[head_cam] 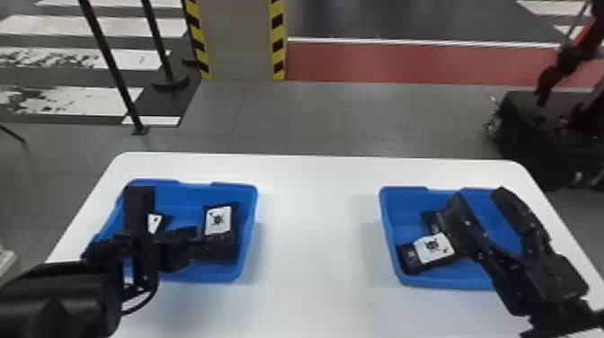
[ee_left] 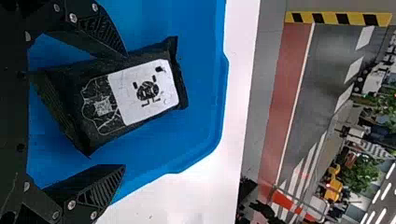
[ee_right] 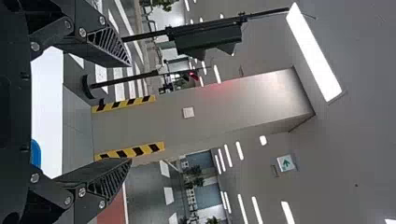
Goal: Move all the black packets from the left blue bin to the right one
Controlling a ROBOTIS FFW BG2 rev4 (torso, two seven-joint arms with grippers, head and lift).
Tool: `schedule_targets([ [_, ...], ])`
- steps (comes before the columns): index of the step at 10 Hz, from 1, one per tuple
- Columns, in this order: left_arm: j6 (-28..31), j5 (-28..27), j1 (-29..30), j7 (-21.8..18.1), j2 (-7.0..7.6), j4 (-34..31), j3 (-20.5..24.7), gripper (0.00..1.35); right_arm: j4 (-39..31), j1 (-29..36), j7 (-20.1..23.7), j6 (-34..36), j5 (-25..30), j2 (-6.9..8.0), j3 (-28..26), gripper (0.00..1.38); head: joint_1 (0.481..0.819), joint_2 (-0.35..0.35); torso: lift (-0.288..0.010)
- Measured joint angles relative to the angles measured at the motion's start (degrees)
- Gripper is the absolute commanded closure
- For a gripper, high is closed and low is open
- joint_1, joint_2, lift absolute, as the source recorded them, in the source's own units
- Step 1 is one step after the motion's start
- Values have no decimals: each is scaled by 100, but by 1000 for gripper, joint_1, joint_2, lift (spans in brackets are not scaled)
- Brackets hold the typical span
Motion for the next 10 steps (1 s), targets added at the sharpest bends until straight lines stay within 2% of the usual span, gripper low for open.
schedule_targets([
  [1, 70, -62, -59, 4, -1, 104, 18, 364, 9, -13, 7, 22, -2, 0, 1, 331, 695, 25, -110],
  [2, 92, -78, -163, -6, 14, 306, 19, 522, 12, -18, 12, 46, -2, 0, 1, 331, 695, 30, -110],
  [4, 15, 4, -468, -101, 128, 878, -128, 1050, 13, -22, 20, 78, -10, 0, 6, 331, 695, 28, -110],
  [5, -137, 80, -499, -121, 148, 987, -173, 1216, 13, -24, 24, 87, -26, 0, 14, 331, 695, 24, -110],
  [7, -591, 161, -446, -208, 144, 1013, -166, 1211, 21, -9, 26, 113, -62, 0, 31, 331, 695, 20, -110],
  [9, -1027, 196, -303, -612, 159, 983, -57, 1211, 10, -18, 44, 161, -90, 0, 69, 332, 695, 21, -110],
  [10, -1074, 273, -111, -802, 165, 741, 6, 1211, -25, -29, 69, 204, -99, 0, 85, 332, 695, 21, -110],
])
